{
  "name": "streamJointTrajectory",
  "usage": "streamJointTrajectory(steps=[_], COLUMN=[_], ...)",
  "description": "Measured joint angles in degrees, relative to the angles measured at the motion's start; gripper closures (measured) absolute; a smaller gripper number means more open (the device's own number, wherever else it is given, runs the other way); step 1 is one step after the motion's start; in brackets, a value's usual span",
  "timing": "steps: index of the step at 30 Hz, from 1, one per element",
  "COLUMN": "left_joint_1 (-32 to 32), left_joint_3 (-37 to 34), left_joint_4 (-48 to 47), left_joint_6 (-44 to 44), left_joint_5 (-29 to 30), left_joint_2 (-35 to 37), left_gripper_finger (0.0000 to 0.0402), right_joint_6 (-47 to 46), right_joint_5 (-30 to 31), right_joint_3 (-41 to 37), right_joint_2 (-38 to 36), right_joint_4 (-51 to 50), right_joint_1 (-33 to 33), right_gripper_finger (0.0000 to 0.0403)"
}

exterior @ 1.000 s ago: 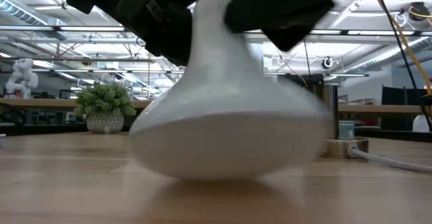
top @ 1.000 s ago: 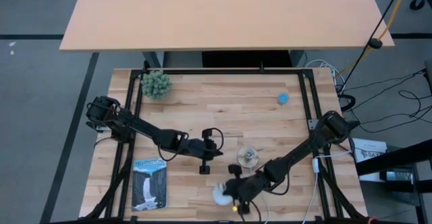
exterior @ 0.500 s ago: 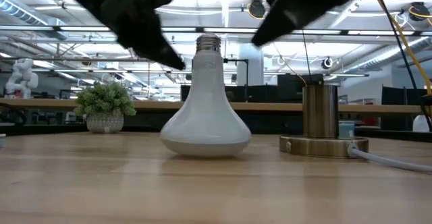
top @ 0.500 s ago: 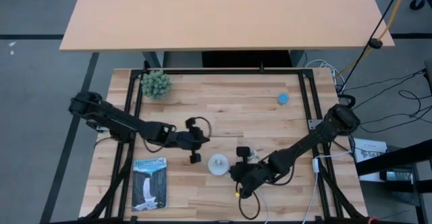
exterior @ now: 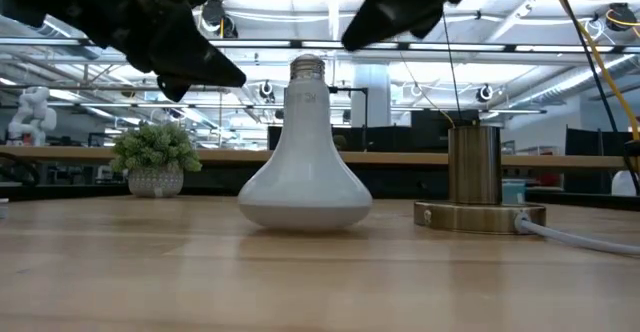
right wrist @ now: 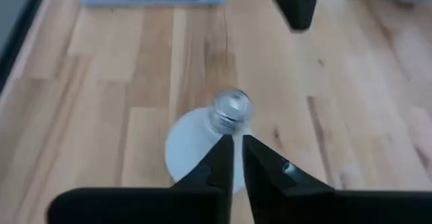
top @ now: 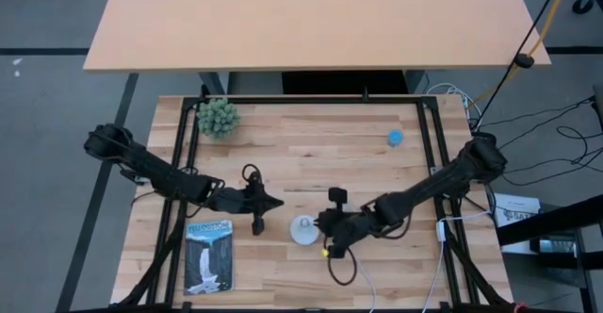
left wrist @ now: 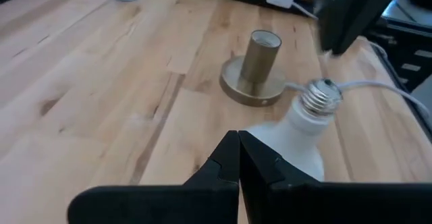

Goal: Screw lightbulb
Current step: Insert the lightbulb into the desk lamp

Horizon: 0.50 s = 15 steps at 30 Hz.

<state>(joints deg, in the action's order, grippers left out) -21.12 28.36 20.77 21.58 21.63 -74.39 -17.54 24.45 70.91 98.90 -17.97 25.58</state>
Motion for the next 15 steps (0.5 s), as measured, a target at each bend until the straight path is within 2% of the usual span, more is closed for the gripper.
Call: streamJointTrajectory(steps=[2, 9, 15], left_joint_1=[0.0, 0.0, 0.0], left_joint_3=[0.0, 0.0, 0.0], left_joint_4=[0.5, 0.5, 0.5], left_joint_6=[0.0, -0.1, -0.1], left_joint_5=[0.0, 0.0, 0.0], left_joint_2=[0.0, 0.0, 0.0], left_gripper_finger=[0.0401, 0.0401, 0.0401], right_joint_6=[0.7, 2.4, -2.5], right_joint_5=[-1.8, -1.9, -2.0], right_joint_3=[0.0, 0.0, 0.0], right_joint_2=[0.4, 0.1, 2.8], right_joint_4=[-0.1, 2.0, 2.1], right_joint_1=[-0.7, -1.2, -1.1], right_gripper_finger=[0.0353, 0.0254, 0.019])
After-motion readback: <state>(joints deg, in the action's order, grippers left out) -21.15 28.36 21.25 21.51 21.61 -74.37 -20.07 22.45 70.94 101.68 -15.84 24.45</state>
